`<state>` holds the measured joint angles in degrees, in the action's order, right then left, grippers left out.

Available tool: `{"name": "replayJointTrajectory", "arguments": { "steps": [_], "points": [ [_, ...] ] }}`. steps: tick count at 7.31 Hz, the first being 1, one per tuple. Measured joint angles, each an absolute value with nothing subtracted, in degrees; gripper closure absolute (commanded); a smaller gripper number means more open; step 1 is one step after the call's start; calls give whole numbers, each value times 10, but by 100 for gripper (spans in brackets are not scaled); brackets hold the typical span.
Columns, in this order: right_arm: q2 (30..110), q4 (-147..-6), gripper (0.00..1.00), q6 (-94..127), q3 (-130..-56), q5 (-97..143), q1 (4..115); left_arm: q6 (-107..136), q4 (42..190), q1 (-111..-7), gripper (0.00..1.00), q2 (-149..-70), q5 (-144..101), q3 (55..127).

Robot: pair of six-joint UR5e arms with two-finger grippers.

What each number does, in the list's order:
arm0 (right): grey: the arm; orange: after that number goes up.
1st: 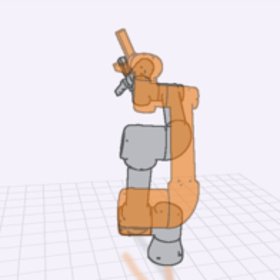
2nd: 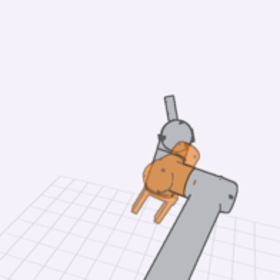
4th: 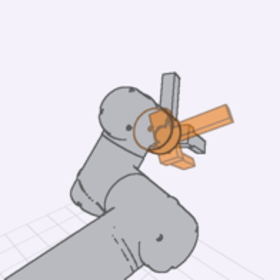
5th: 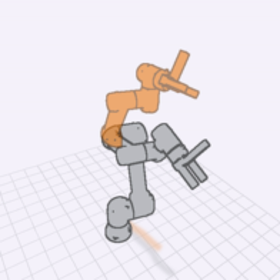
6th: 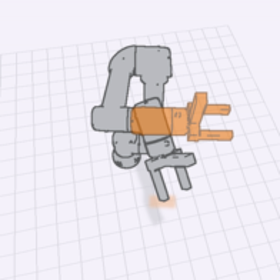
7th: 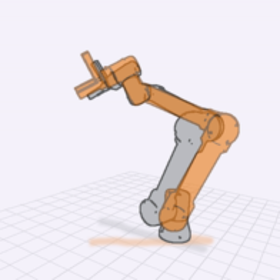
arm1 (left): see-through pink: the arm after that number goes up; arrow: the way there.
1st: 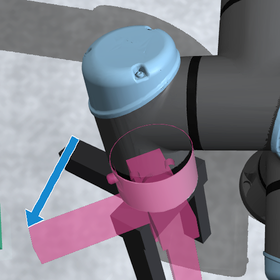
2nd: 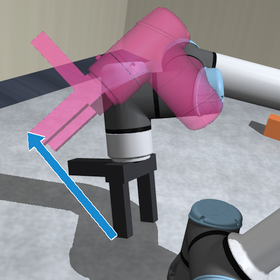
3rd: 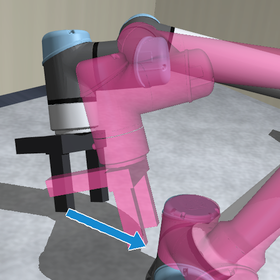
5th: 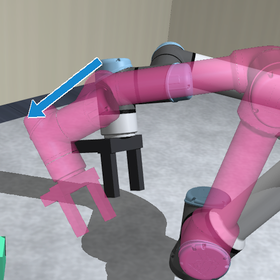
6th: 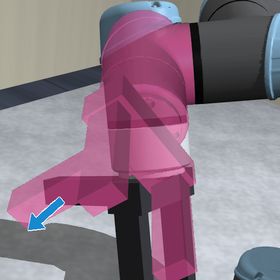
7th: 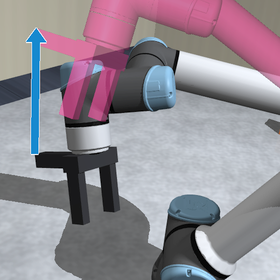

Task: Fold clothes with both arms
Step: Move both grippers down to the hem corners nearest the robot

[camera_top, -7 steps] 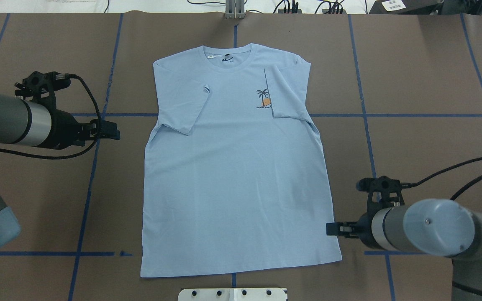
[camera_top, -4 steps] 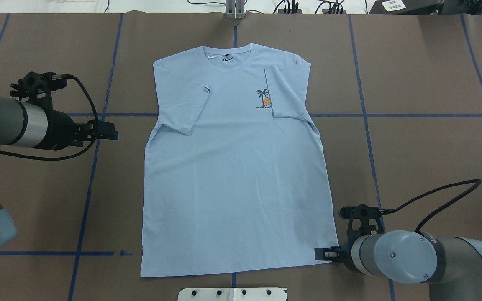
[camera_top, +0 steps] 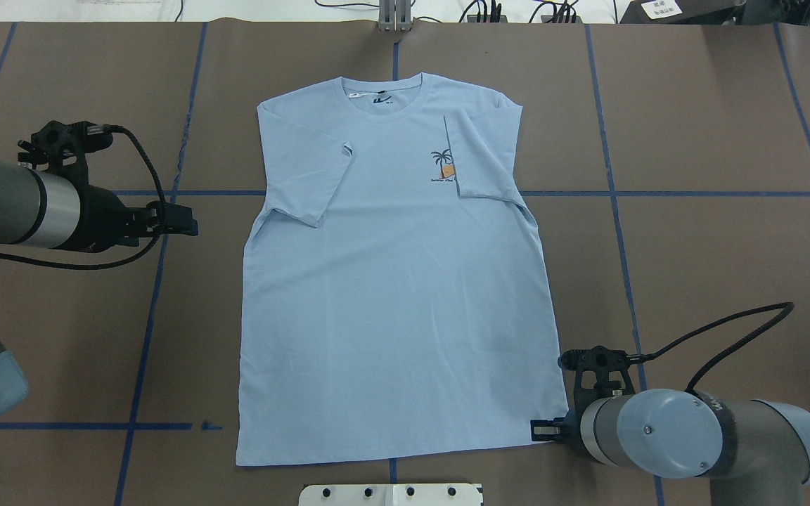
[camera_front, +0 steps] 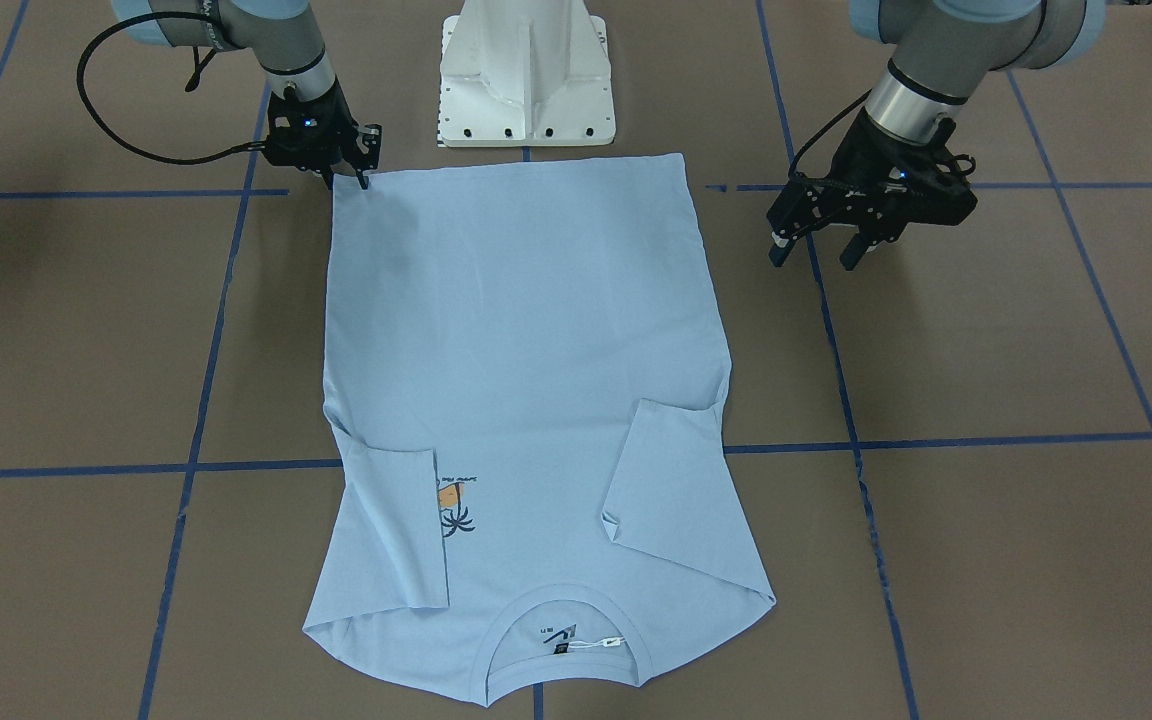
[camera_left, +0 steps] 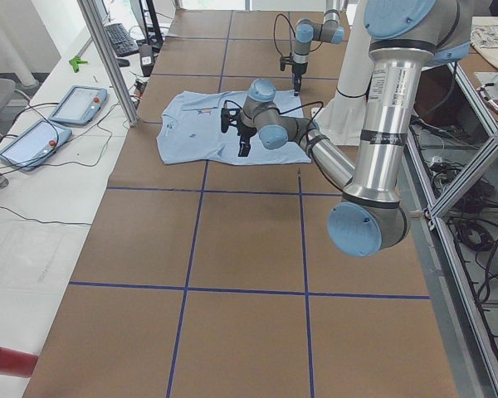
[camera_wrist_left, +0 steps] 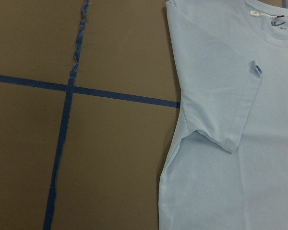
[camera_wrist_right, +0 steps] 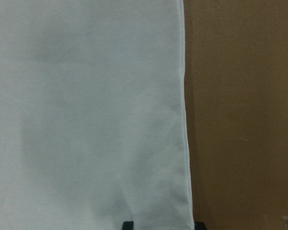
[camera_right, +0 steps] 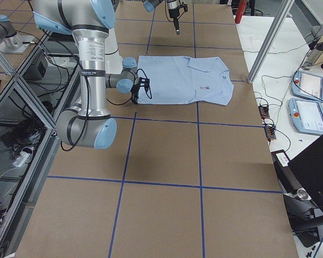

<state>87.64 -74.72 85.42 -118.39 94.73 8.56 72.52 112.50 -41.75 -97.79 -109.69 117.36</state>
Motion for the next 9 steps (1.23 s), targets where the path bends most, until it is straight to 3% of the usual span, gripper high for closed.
{"name": "replayJointTrajectory", "arguments": {
  "steps": [5, 9],
  "points": [
    [880, -747, 100, 855, -1192, 944, 92, 733, 1125, -411, 0, -979, -1097, 1173],
    [893, -747, 100, 855, -1241, 947, 115, 956, 1122, -223, 0, -975, -1023, 1186]
  ]
}}
